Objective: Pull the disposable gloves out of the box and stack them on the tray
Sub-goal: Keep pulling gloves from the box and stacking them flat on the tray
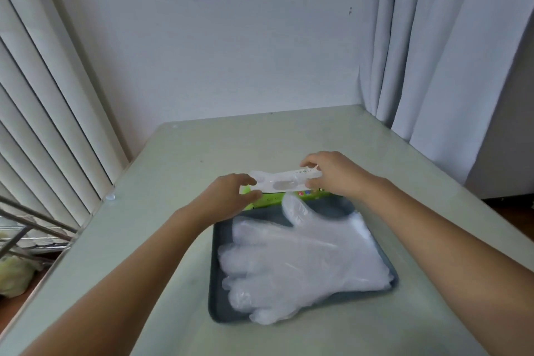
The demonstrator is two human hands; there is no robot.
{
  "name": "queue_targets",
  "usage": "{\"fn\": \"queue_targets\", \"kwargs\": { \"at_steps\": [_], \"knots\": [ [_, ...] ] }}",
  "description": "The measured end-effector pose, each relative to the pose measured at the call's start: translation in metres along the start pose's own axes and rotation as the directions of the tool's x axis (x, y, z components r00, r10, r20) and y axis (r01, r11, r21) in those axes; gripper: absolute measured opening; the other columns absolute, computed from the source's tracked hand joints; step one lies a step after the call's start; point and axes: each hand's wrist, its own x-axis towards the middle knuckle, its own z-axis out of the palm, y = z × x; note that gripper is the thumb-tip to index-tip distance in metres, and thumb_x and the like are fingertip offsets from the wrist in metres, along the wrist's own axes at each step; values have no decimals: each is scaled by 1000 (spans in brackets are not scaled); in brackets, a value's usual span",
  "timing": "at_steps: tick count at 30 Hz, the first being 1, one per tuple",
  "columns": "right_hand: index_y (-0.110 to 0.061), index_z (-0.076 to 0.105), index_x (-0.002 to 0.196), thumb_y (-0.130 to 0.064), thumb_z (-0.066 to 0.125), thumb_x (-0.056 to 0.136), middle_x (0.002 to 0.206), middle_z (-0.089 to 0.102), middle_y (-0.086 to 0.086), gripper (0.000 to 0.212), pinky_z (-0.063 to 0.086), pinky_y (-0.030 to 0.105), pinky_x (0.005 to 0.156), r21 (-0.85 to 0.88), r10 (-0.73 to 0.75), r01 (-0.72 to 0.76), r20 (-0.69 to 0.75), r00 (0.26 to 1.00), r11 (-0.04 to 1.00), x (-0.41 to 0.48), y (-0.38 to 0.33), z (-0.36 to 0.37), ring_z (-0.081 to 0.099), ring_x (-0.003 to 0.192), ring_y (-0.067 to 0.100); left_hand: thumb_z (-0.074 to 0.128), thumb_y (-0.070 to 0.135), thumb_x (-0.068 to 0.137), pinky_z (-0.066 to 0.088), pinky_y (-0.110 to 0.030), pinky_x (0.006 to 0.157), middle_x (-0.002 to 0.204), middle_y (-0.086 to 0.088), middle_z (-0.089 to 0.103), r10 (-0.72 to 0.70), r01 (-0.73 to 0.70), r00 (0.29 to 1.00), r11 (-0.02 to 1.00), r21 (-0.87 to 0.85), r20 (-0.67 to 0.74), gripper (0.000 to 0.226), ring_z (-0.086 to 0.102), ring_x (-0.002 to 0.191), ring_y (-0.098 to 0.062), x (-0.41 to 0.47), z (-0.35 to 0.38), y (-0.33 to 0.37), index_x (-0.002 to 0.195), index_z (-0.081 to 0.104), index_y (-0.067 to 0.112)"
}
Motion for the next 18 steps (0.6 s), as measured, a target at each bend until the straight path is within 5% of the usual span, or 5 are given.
{"fn": "queue_targets", "kwargs": {
  "at_steps": [5, 10, 12, 15, 18],
  "knots": [
    [-20, 58, 126, -39, 75, 79, 125, 54, 0, 54, 39, 26, 93, 86, 9, -14, 60, 998, 996, 41, 9, 25, 52, 114, 18, 62, 38, 91, 28, -24, 105, 151, 1, 39, -11, 11, 1000, 994, -110, 4, 60, 38, 136, -18, 36, 22, -5, 144, 39, 23],
    [-15, 69, 82, -21, 77, 77, 89, 61, -4, 10, 42, 23, 73, 161, -29, 33, -26, 999, 986, 61, 16, 42, 57, 86, 14, 59, 44, 91, 21, -25, 111, 157, 1, 25, 25, -13, 995, 992, -129, 96, 74, 28, 142, -17, 53, 39, -7, 151, 25, 17],
    [-19, 65, 72, -18, 76, 79, 79, 62, -5, 13, 44, 22, 70, 296, -16, 31, -53, 998, 955, 65, 19, 42, 58, 77, 12, 60, 43, 91, 25, -23, 106, 155, 0, 29, 29, -14, 995, 989, -150, 98, 72, 31, 140, -17, 57, 41, -10, 149, 28, 16],
    [-15, 62, 76, -13, 70, 85, 75, 65, 0, 12, 43, 25, 70, 632, 77, 30, -141, 987, 774, 66, 21, 34, 57, 71, 11, 66, 40, 88, 31, -21, 95, 142, -1, 44, 2, 16, 997, 974, -228, 81, 71, 42, 131, -19, 60, 45, -12, 146, 32, 17],
    [-10, 63, 81, -9, 63, 90, 69, 66, -2, 9, 43, 23, 70, 839, 171, 93, -216, 961, 535, 61, 18, 18, 59, 67, 10, 68, 42, 86, 26, -18, 98, 150, 2, 37, -23, 45, 995, 968, -247, 93, 90, 36, 137, -18, 63, 46, -11, 153, 13, 17]
  ]
}}
